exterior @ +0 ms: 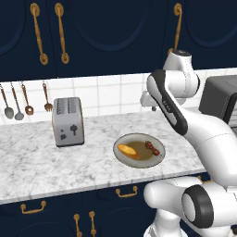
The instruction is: Pick up the kebab skewer and baguette bread, and place them inside the toaster oven. Close the toaster oven door and start by setting the timer.
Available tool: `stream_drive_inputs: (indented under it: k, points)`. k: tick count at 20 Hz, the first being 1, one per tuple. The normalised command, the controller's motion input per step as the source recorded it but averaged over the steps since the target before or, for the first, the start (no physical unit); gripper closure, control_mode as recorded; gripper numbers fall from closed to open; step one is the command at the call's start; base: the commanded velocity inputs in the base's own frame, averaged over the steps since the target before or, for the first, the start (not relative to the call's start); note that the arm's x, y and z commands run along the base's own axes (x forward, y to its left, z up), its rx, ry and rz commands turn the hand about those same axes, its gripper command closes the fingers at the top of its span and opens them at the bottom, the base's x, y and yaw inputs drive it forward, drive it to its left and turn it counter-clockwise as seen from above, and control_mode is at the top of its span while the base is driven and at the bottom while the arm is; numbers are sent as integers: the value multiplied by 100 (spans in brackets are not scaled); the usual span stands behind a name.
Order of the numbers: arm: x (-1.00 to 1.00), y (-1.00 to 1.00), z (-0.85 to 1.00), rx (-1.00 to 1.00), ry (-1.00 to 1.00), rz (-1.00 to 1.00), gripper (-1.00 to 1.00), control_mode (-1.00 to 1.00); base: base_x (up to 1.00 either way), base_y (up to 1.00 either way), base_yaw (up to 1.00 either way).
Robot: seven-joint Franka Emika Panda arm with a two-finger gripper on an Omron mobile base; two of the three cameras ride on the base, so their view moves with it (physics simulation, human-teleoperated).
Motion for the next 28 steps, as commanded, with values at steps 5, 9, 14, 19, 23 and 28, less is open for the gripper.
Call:
stream_drive_inputs:
  k: [5, 9, 14, 19, 23, 28]
  points:
    - [0, 0, 0, 0, 0, 0, -100, 100, 0, 0, 0]
    - [0, 0, 0, 0, 0, 0, -100, 100, 0, 0, 0]
    - [0, 0, 0, 0, 0, 0, -100, 100, 0, 0, 0]
    - [0, 0, 0, 0, 0, 0, -100, 100, 0, 0, 0]
    - [0, 0, 0, 0, 0, 0, -100, 100, 0, -26, -1]
    - [0, 0, 0, 0, 0, 0, -100, 100, 0, -63, 0]
